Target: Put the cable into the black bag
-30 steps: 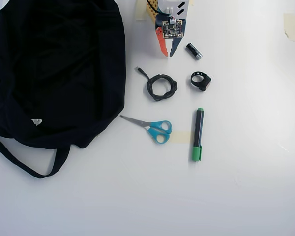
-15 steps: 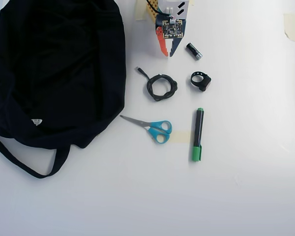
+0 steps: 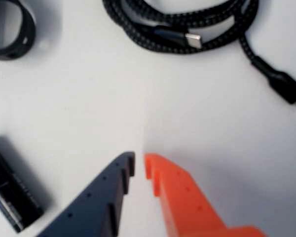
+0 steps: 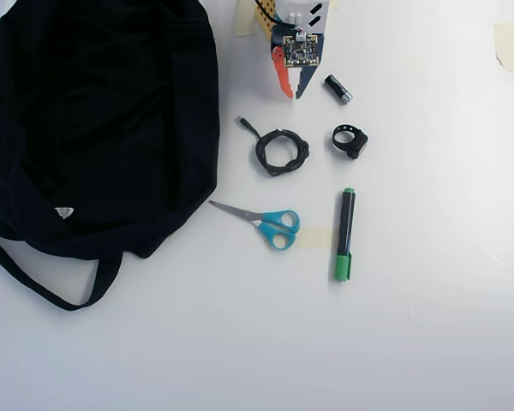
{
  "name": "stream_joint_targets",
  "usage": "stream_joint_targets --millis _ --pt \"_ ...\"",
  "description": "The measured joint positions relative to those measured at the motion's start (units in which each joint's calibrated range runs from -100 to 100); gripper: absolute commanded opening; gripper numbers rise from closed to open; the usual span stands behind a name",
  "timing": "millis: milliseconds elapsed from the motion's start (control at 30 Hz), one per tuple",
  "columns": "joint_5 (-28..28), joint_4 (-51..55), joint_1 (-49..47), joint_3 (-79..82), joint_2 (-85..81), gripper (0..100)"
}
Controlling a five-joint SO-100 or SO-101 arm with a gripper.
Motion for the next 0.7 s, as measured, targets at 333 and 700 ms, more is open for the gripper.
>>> stream_joint_targets --millis 333,700 --pt "0.00 0.00 0.00 0.00 0.00 2" --pt "-0.05 0.00 -0.37 0.00 0.00 2"
